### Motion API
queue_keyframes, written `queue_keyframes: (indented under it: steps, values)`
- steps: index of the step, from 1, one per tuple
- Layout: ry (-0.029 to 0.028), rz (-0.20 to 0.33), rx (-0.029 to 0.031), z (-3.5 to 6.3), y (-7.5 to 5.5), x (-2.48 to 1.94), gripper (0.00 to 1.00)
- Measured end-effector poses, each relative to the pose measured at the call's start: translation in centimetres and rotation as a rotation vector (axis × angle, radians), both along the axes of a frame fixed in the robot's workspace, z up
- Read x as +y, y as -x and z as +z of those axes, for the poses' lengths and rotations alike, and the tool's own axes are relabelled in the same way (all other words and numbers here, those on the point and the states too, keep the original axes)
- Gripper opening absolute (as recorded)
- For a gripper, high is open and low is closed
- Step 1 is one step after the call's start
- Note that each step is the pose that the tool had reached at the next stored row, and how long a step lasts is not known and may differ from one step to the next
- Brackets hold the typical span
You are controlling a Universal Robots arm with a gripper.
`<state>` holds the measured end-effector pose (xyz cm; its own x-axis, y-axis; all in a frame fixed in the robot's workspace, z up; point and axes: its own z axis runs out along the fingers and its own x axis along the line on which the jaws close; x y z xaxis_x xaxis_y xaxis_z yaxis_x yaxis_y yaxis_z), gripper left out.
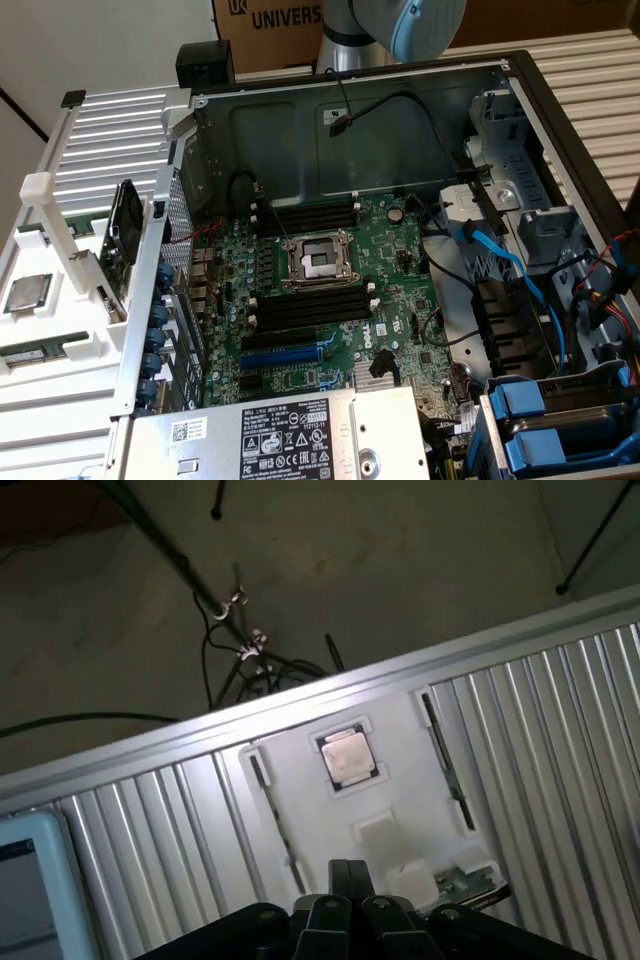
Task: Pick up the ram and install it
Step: 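Insert the ram into the slot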
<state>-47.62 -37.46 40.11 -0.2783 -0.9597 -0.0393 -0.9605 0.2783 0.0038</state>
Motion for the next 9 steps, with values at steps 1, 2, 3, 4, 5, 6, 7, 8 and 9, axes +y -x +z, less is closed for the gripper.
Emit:
queue_keyframes:
  steps: [1,2,3,4,5,6,7,8,9]
  values:
    - [0.0000,0.019,0.0000,0.00,0.00,0.00,0.11]
    - [0.0000,0.037,0.0000,0.00,0.00,0.00,0.11]
    - [0.0000,0.053,0.0000,0.00,0.00,0.00,0.11]
    - [-0.0001,0.069,0.0001,-0.01,0.00,0.00,0.11]
    - [0.0000,0.084,0.0002,-0.01,0.00,0.00,0.11]
    - [-0.0001,0.098,0.0003,-0.02,0.00,0.00,0.11]
    - [-0.0001,0.110,0.0005,-0.02,0.00,0.00,0.11]
    - [0.0000,0.122,0.0006,-0.02,0.00,0.00,0.11]
    - [0.0000,0.133,0.0007,-0.03,0.00,-0.01,0.11]
